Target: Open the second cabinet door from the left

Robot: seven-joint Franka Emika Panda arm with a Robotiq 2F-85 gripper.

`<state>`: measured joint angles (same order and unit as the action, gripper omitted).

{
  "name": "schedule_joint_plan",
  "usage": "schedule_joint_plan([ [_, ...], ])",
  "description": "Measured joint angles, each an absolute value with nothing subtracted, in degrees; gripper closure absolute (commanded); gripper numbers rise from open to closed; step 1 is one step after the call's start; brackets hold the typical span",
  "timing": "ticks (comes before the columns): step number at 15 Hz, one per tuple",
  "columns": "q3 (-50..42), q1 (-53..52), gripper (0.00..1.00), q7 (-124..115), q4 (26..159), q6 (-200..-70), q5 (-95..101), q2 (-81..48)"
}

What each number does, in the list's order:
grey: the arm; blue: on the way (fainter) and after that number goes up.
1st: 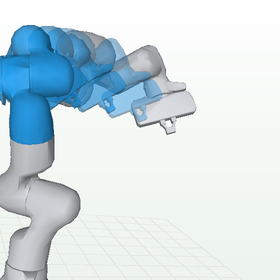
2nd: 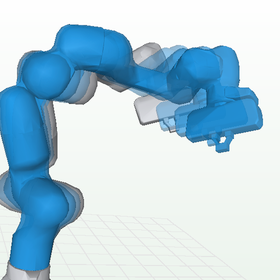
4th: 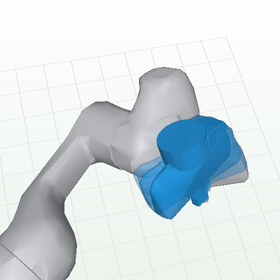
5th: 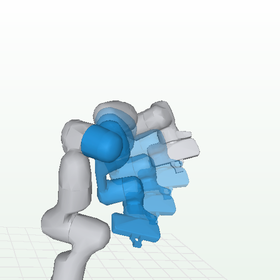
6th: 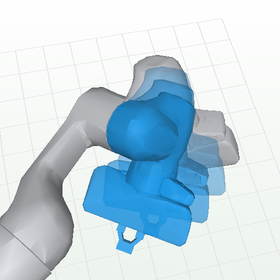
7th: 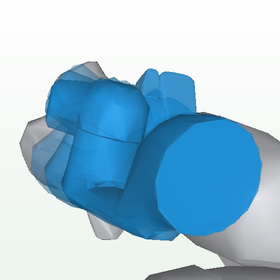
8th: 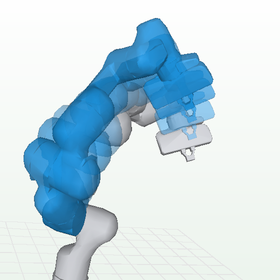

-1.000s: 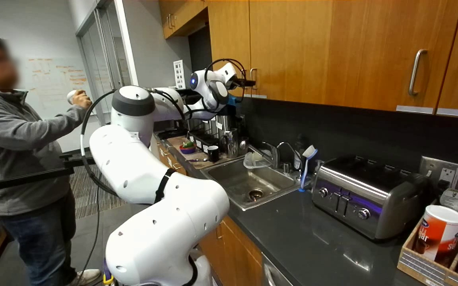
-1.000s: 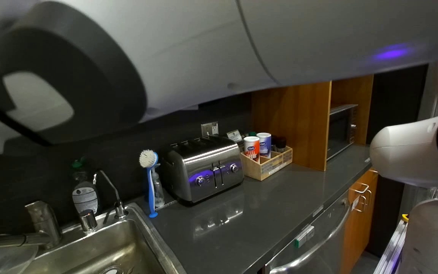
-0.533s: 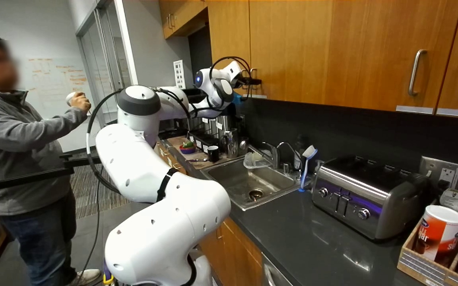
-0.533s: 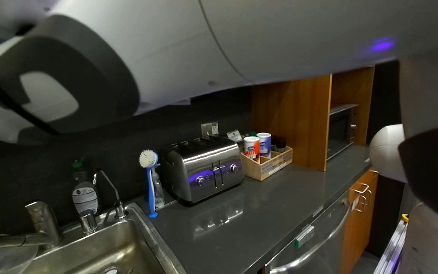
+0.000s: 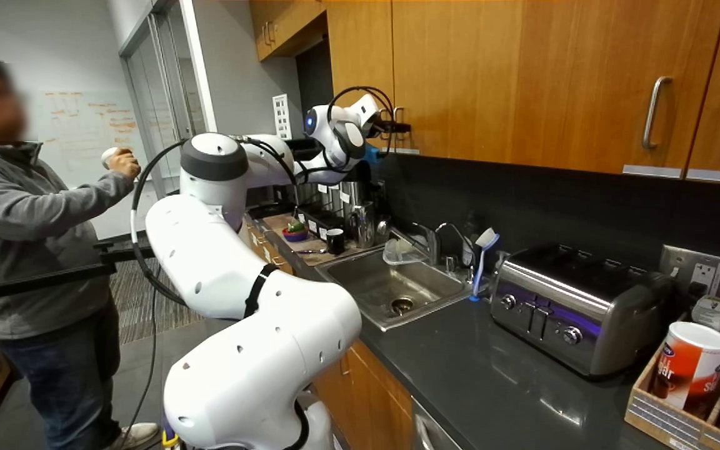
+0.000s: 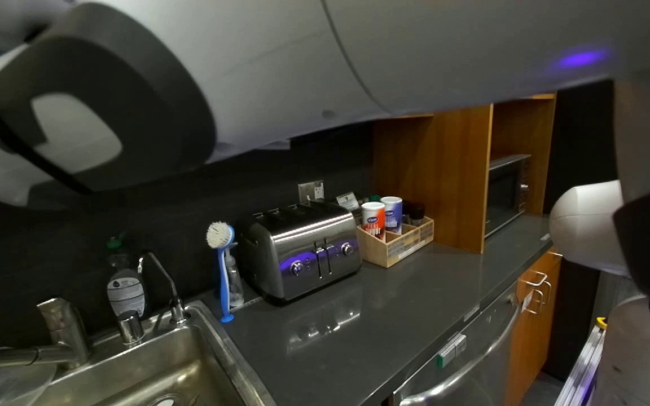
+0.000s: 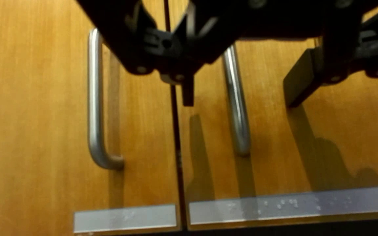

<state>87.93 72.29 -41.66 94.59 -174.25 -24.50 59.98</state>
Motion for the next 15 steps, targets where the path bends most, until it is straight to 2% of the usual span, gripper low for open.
schedule_joint_plan([
  [3, 87.21, 71.36, 0.81, -41.66, 95.64, -173.41, -24.50, 59.97],
  [5, 87.22, 71.12, 0.86, -41.64, 95.77, -173.20, -24.44, 59.98],
  [7, 87.51, 71.15, 1.00, -41.64, 95.49, -173.17, -24.41, 59.98],
  [10, 88.17, 71.71, 0.97, -40.95, 94.59, -173.12, -24.17, 59.99],
  [15, 88.40, 71.75, 0.97, -39.97, 94.39, -172.87, -24.04, 59.67],
])
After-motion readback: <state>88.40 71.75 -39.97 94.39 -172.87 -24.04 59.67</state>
